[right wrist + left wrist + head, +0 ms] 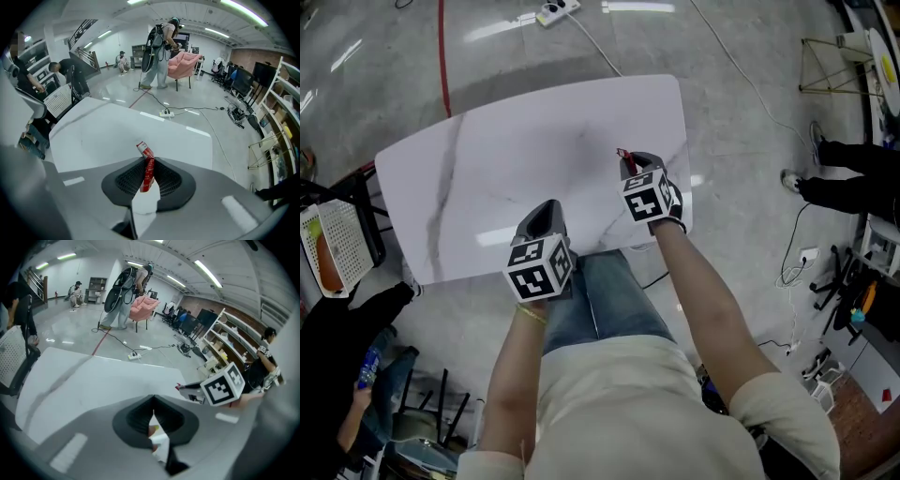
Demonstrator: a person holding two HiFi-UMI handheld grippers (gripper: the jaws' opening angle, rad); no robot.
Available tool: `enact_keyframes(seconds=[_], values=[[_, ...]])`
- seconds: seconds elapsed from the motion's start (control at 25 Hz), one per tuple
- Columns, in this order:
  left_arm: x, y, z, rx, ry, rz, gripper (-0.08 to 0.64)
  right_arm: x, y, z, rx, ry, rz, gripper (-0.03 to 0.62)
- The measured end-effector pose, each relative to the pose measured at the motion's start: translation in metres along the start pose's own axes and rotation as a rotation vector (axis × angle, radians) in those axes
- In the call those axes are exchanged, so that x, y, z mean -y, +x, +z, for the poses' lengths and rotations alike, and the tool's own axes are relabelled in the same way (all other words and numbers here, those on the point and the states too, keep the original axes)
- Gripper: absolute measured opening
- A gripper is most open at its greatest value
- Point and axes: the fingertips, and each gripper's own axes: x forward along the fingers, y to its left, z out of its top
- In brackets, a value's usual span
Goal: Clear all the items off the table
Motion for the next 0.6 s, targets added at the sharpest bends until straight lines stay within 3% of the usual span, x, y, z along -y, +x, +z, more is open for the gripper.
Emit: enact_keyframes(seconds=[0.6], values=[[0.005,-0.072,0.008,0.051,-0.017,0.002,0.009,-0.037,-0.093,0.027,0.078,-0.016,0.017,0.058]])
